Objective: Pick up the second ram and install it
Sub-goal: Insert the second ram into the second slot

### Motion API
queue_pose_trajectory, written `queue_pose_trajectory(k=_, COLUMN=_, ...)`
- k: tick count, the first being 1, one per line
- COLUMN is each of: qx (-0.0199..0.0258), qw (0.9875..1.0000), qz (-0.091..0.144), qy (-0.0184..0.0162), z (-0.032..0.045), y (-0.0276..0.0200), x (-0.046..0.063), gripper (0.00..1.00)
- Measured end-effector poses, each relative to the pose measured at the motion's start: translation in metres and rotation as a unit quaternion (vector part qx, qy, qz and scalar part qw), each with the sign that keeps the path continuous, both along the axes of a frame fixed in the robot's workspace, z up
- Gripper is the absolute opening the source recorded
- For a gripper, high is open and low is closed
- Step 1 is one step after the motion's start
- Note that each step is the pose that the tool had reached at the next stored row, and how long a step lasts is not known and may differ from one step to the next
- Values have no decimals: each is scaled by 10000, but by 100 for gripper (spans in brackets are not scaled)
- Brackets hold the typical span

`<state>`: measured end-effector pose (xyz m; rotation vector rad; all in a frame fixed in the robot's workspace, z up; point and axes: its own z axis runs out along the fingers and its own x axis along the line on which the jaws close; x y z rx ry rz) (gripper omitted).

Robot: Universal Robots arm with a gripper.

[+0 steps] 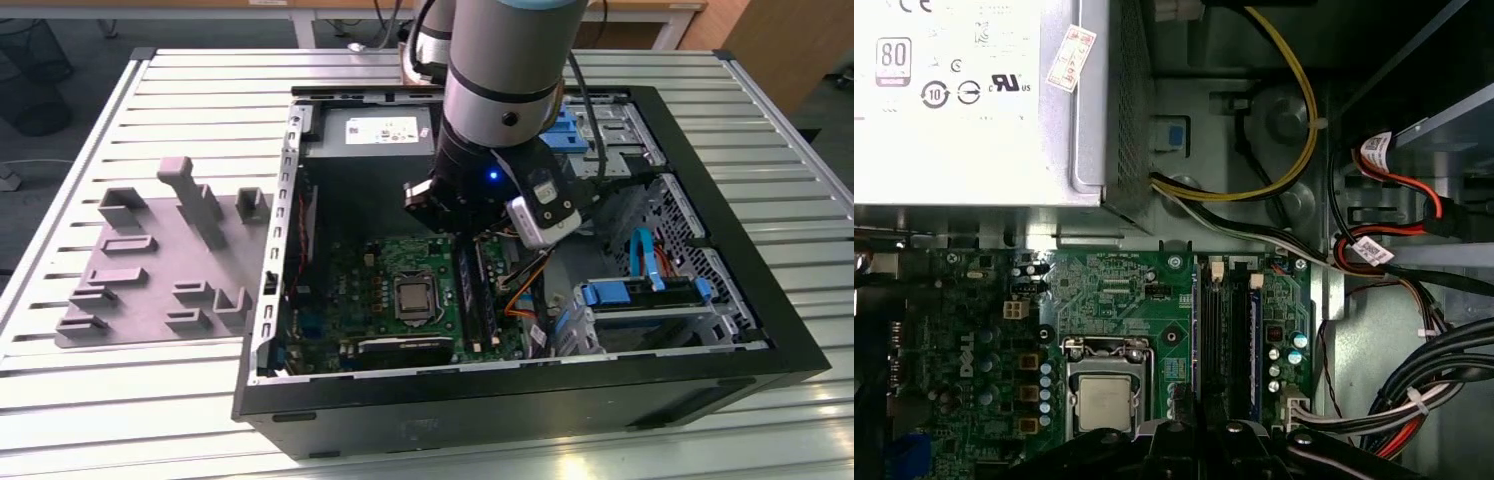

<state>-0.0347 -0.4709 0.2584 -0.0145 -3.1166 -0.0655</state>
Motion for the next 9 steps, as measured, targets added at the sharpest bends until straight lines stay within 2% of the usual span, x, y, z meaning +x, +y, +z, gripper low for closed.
queue_pose_trajectory(k=9, qx=3, qw=10000, qz=0, qy=-1, z=-13, y=1, x=16, gripper=14)
